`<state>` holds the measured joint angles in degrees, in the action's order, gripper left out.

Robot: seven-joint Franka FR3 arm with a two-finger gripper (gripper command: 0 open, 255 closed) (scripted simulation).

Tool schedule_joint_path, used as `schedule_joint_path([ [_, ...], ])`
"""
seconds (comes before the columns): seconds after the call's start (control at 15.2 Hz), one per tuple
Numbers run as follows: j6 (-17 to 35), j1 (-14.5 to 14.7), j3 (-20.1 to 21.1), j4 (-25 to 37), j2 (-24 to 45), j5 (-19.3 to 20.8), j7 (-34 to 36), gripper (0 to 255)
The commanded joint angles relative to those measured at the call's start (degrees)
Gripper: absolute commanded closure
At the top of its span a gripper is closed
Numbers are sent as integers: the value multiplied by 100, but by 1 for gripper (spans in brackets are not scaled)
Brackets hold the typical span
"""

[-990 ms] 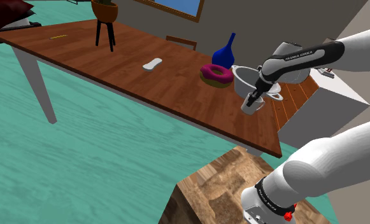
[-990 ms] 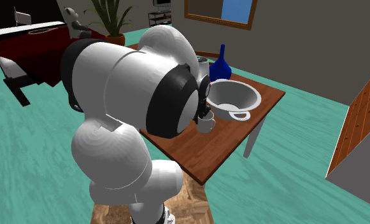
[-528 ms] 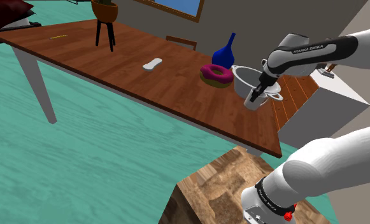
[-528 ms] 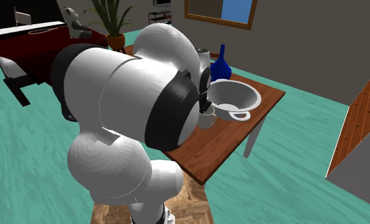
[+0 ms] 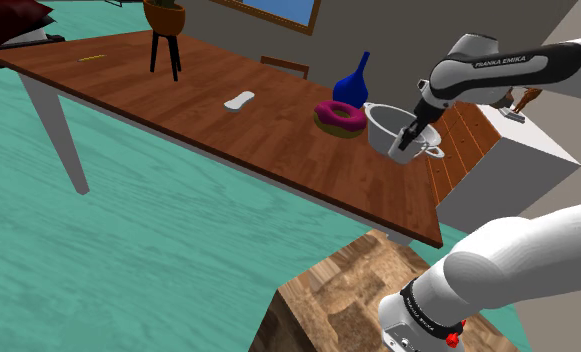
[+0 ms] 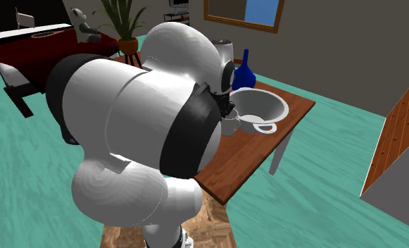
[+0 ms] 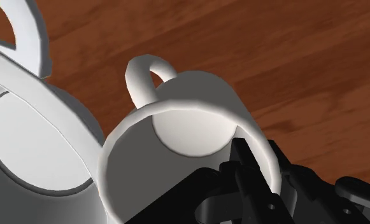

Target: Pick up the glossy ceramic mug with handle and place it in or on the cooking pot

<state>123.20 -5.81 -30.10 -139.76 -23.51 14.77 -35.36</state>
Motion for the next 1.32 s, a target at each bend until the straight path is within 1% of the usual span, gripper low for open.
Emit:
schedule_joint_path([
  [0.0,-174,-3,37,108,-66,-3,3,255],
  [1.25,-1689,45,322,1350,-343,-127,-25,255],
])
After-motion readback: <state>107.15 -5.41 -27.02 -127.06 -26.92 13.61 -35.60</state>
